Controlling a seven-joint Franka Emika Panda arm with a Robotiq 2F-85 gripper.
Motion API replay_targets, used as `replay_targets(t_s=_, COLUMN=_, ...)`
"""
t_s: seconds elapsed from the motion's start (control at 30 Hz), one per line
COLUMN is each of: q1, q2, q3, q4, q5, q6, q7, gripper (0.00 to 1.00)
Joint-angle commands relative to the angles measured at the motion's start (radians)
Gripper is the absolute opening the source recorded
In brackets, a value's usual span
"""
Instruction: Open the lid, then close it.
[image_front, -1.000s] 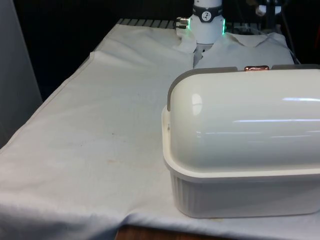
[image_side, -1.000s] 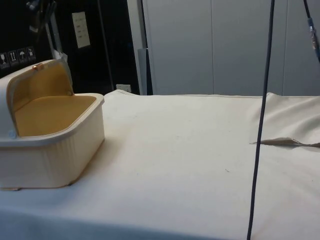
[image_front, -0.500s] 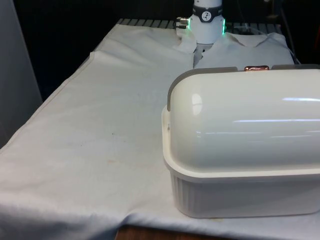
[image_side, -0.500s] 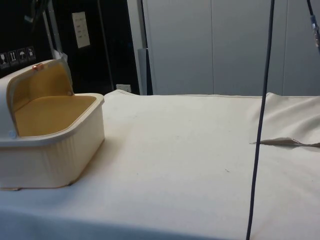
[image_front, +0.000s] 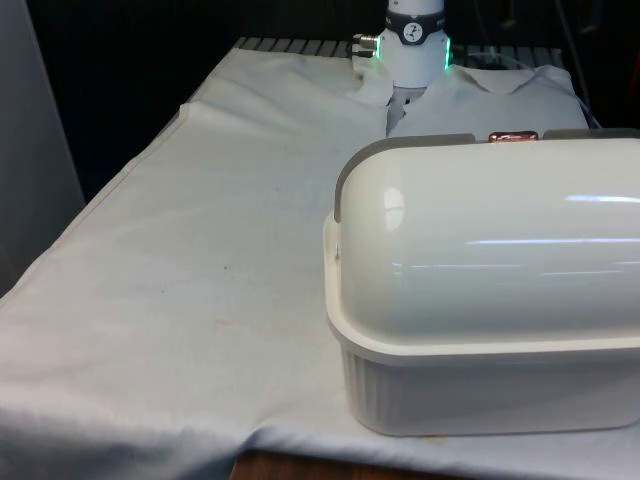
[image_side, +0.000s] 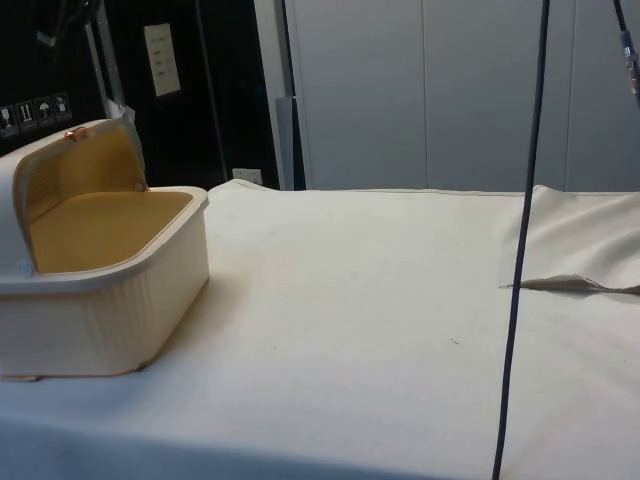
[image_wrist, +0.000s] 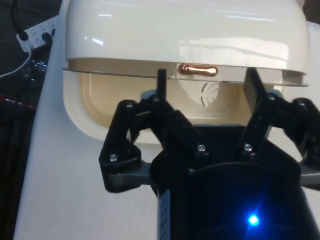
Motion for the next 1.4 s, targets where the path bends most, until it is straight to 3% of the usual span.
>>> replay_targets(t_s=0.0, q1=0.004, q2=0.001, q3=-0.005, q4=0.002, q5=-0.012, q6=-0.005, q7=0.010, gripper=0.78)
replay_targets(t_s=0.07, q1=0.000, q2=0.000, q3=0.001, q4=0.000, q5=0.000, q6=0.000, q7=0.000, gripper=0.89)
replay_targets(t_s=0.2, q1=0.003, q2=0.008, q3=0.000, q4=0.008, q5=-0.008, q6=-0.001, q7=0.008, gripper=1.00)
replay_targets(t_s=0.37, q1=0.000, q2=0.016, q3=0.005, q4=0.017, q5=0.000, q6=0.003, q7=0.001, gripper=1.00)
replay_targets(t_s=0.67, q1=-0.014, q2=0.108, q3=0.007, q4=0.129, q5=0.012, q6=0.005, q7=-0.002, gripper=1.00)
replay_targets(t_s=0.7, q1=-0.009, q2=0.102, q3=0.003, q4=0.123, q5=0.002, q6=0.004, q7=0.004, gripper=1.00)
replay_targets(t_s=0.73, q1=-0.016, q2=0.115, q3=0.008, q4=0.138, q5=0.015, q6=0.005, q7=-0.002, gripper=1.00)
replay_targets(t_s=0.87, q1=-0.024, q2=0.144, q3=0.004, q4=0.167, q5=0.028, q6=0.008, q7=-0.001, gripper=1.00)
replay_targets(t_s=0.97, q1=-0.020, q2=0.149, q3=-0.005, q4=0.171, q5=0.025, q6=0.006, q7=0.005, gripper=1.00)
replay_targets(t_s=1.23, q1=-0.033, q2=0.175, q3=-0.005, q4=0.180, q5=0.043, q6=0.042, q7=0.029, gripper=1.00)
replay_targets(t_s=1.37, q1=-0.031, q2=0.178, q3=-0.005, q4=0.180, q5=0.039, q6=0.051, q7=0.037, gripper=1.00)
